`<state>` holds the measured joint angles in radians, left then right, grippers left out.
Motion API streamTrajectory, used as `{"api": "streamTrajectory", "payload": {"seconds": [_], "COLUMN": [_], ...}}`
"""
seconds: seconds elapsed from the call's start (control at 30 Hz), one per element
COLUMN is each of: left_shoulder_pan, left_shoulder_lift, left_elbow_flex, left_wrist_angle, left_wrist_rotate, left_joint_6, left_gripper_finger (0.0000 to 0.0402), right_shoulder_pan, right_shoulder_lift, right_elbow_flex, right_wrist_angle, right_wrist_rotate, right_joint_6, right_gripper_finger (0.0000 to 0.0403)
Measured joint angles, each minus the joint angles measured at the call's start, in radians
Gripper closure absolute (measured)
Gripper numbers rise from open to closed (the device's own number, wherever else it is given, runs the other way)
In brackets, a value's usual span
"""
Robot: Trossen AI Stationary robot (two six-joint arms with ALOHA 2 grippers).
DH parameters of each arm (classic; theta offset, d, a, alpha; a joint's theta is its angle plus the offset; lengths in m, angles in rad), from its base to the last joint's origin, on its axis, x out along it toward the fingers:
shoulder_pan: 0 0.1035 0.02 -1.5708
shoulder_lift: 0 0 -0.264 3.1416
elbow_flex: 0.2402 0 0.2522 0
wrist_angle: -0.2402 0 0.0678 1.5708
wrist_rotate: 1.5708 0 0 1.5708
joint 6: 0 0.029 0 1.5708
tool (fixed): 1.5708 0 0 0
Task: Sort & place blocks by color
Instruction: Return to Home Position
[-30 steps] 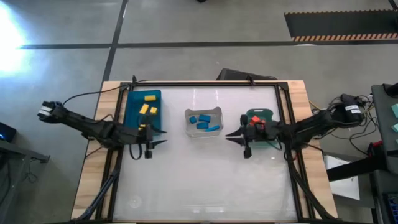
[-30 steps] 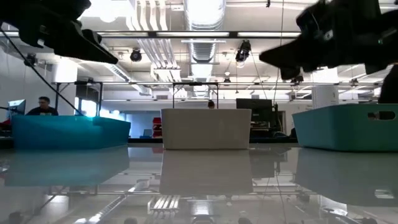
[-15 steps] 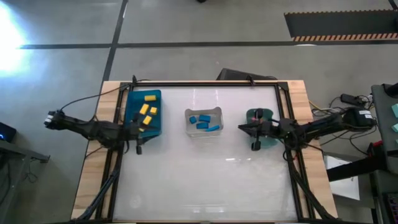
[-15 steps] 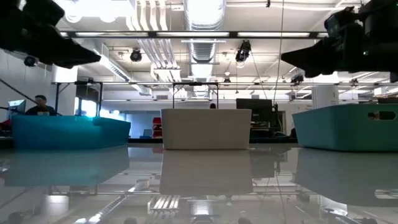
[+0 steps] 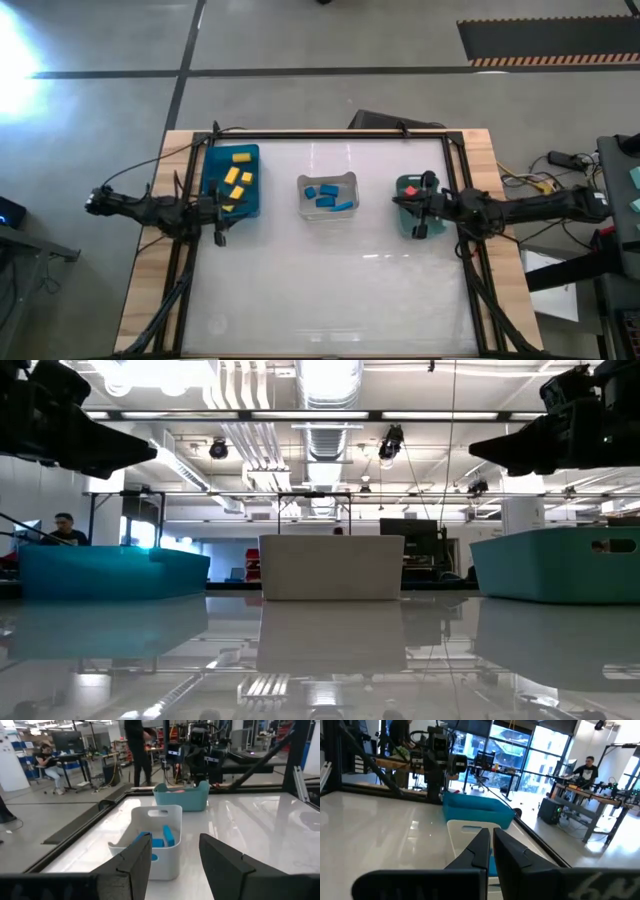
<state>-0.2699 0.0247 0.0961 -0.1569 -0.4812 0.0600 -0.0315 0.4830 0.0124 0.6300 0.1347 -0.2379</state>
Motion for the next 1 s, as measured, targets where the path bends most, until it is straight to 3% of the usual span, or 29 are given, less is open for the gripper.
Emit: {"api": "streamTrajectory", "payload": {"seconds": [0.33, 0.77, 1.0], "left_shoulder_pan": [0.000, 0.000, 0.000], "left_shoulder_lift": [0.009, 0.013, 0.025], "left_elbow_flex": [-0.007, -0.021, -0.038], "left_wrist_angle": [0.053, 0.052, 0.079], "left_wrist_rotate": [-0.029, -0.030, -0.029], "left_joint_6": [-0.001, 0.000, 0.000], "left_gripper_finger": [0.0252, 0.0252, 0.0252], "right_shoulder_pan": [0.001, 0.001, 0.002], "right_shoulder_lift": [-0.173, -0.323, -0.391], "right_elbow_flex": [0.000, -0.001, -0.001], "right_wrist_angle": [-0.153, -0.175, -0.270], "right_wrist_rotate": [-0.004, -0.084, -0.103], "right_joint_6": [-0.016, -0.011, -0.021], "right_gripper_finger": [0.0390, 0.0390, 0.0390]}}
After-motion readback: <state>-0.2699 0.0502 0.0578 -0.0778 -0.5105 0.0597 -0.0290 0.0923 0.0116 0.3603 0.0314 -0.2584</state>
